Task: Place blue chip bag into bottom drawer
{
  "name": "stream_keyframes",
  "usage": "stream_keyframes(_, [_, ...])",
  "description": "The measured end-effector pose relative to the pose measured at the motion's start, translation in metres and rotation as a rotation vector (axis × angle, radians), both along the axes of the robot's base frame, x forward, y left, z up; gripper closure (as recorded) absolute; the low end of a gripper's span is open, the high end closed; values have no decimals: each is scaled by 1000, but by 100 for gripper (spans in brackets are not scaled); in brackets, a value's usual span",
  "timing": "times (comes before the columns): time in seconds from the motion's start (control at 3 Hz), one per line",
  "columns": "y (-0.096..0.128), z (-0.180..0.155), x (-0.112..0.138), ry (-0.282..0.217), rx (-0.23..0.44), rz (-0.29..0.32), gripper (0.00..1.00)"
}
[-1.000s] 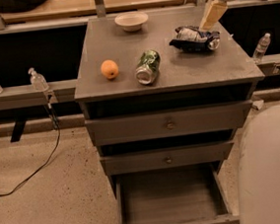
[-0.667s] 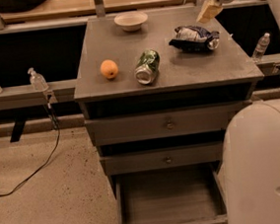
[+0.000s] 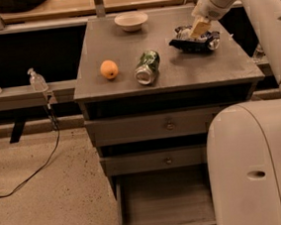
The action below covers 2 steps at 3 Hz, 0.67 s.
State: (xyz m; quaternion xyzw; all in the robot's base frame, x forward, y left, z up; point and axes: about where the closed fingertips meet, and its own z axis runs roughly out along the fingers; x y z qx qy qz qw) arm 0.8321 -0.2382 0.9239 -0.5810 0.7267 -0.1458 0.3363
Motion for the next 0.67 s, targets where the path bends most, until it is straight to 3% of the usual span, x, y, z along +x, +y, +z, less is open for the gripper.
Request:
stream_keyframes(0.33, [22,-8,-8,49,28,53,20])
stream_keyframes(0.67, [31,-12,-13,76,33,72,6])
